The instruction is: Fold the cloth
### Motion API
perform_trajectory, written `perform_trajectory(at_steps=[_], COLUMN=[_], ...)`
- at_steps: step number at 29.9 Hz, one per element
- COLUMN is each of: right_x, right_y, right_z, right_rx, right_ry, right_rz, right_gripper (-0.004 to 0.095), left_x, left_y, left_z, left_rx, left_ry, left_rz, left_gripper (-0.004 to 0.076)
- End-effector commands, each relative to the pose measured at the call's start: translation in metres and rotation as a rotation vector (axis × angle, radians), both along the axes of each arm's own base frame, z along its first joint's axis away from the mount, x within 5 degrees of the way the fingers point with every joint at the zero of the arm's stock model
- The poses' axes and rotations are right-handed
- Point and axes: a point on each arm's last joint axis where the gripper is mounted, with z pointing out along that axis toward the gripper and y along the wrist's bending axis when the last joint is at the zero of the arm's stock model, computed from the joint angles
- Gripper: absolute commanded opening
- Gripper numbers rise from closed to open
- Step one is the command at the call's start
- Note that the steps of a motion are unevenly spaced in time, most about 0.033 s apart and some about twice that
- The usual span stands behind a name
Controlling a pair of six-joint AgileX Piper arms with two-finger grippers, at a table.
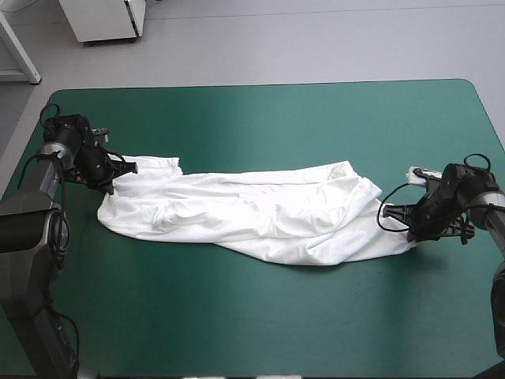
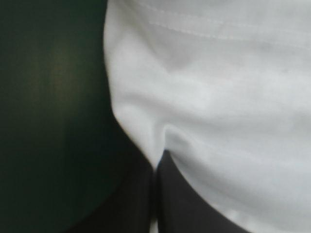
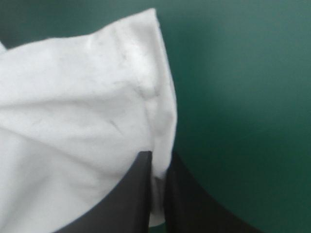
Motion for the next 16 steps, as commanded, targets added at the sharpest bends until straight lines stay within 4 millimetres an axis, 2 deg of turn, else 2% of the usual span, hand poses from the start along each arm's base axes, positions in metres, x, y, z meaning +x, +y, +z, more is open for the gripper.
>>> perform_trajectory(at_steps=[1,5,10,16], right_x=[0.004,0.003,-0.007,-0.045], right_y=[0.002,0.002,0.004,0.011], right_z=[0.008,0.041,0.113,0.199], right_rx=[0.015,0.013,0.002,0.008], right_ry=[-0.036,-0.095,-0.271,-0.483], right_rz=[0.004,0.017,0.046,0.080], right_gripper=[-0.0017,-0.0017,-0.0017,-0.0017], left_x=[-0.004,-0.016,-0.046,-0.098], left_y=[-0.002,-0.004,-0.012,-0.026], left_z=[0.034,0.070,0.129,0.202], left_rx=[0.004,0.024,0.010,-0.010], left_ry=[-0.108,-0.190,-0.321,-0.523], left_rz=[-0.023,-0.040,-0.087,-0.128], left_gripper=[-0.0022,-0.0022,-0.0022,-0.0022])
